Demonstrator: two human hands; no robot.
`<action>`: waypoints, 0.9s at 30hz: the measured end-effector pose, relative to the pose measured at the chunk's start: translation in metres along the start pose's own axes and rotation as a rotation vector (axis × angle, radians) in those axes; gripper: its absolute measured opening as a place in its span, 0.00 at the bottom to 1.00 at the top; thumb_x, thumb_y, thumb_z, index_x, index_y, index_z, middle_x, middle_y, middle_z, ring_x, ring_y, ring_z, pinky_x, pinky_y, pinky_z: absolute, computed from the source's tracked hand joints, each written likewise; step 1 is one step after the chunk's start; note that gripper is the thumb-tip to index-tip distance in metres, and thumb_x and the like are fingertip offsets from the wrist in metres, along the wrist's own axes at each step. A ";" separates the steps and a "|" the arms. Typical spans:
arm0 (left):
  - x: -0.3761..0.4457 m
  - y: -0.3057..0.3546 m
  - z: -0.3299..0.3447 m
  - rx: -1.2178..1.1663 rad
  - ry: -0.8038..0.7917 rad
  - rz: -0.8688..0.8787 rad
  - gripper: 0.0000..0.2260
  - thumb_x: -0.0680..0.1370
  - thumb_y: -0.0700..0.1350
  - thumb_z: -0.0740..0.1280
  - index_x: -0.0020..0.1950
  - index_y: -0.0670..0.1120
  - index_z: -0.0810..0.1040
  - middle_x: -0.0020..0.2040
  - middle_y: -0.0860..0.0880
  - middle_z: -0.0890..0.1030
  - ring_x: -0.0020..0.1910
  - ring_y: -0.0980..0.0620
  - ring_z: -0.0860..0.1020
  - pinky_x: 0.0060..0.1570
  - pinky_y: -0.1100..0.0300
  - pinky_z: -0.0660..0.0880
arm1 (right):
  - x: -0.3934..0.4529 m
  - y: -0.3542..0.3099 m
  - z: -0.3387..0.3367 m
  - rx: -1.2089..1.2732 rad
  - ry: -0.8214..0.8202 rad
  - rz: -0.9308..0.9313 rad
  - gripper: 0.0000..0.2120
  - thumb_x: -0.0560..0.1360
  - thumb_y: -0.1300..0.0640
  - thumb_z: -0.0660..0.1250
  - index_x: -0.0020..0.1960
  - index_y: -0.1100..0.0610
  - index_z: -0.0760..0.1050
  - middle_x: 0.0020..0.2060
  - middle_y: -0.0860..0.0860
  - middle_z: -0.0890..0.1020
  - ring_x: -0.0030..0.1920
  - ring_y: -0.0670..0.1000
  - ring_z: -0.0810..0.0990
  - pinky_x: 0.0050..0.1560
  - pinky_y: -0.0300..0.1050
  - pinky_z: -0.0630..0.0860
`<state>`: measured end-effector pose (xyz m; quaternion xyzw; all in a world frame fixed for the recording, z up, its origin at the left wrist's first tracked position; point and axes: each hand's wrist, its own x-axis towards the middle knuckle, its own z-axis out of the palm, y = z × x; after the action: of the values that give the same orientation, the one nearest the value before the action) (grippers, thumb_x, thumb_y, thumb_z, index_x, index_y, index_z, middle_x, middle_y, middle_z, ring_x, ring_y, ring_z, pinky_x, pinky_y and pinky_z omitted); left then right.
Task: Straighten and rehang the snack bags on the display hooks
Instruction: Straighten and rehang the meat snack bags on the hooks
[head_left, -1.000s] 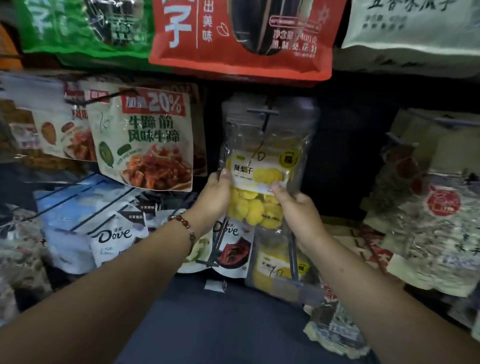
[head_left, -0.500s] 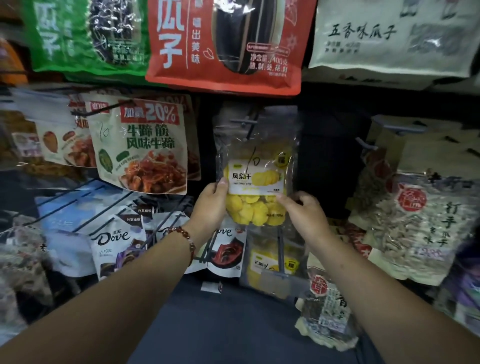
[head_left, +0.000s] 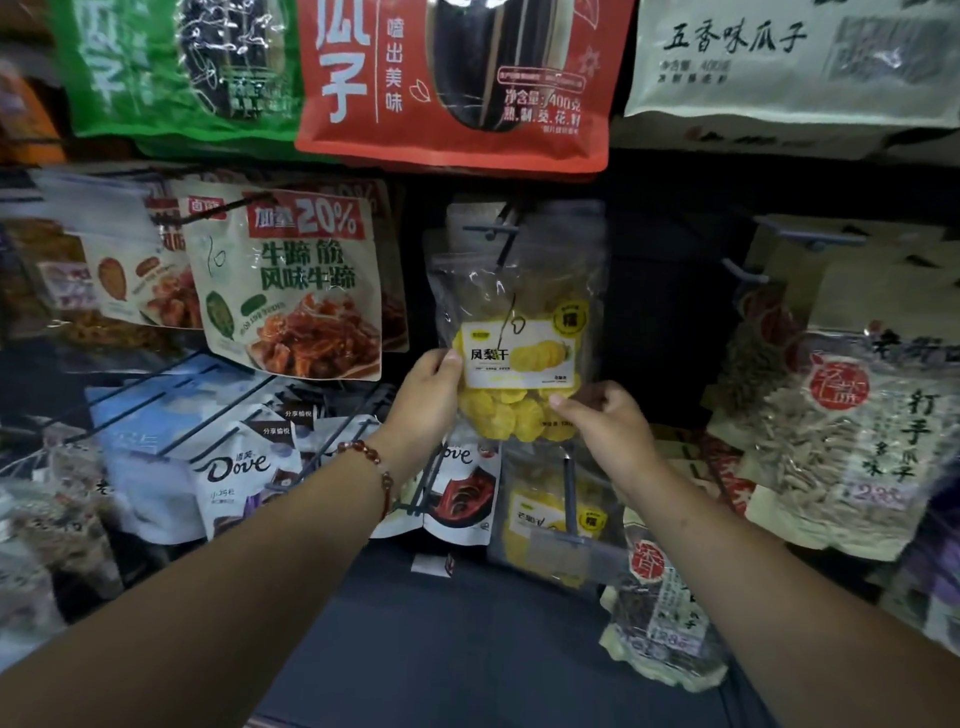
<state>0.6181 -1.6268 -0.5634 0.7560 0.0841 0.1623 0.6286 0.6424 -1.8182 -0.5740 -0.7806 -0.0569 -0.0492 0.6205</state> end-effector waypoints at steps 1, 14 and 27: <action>0.003 0.006 0.001 0.003 0.013 0.014 0.14 0.84 0.55 0.55 0.62 0.51 0.74 0.56 0.51 0.80 0.54 0.52 0.79 0.54 0.52 0.77 | -0.001 -0.001 0.000 0.015 0.010 -0.012 0.17 0.73 0.48 0.73 0.58 0.54 0.76 0.50 0.46 0.82 0.47 0.42 0.79 0.39 0.35 0.70; 0.011 0.001 -0.004 0.097 0.119 0.099 0.25 0.79 0.63 0.57 0.67 0.48 0.75 0.59 0.50 0.80 0.57 0.51 0.79 0.59 0.48 0.76 | -0.007 0.002 -0.002 -0.106 -0.061 -0.016 0.14 0.73 0.43 0.71 0.48 0.53 0.78 0.41 0.47 0.82 0.43 0.46 0.80 0.39 0.41 0.72; -0.004 -0.012 -0.018 0.022 0.030 0.021 0.14 0.80 0.59 0.61 0.61 0.53 0.75 0.56 0.54 0.80 0.56 0.53 0.79 0.56 0.55 0.76 | -0.012 0.003 0.003 -0.292 -0.052 -0.034 0.17 0.74 0.42 0.69 0.43 0.58 0.77 0.38 0.50 0.82 0.42 0.50 0.80 0.44 0.49 0.75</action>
<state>0.6091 -1.6094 -0.5728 0.7613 0.0871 0.1792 0.6170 0.6306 -1.8159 -0.5791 -0.8623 -0.0781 -0.0472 0.4980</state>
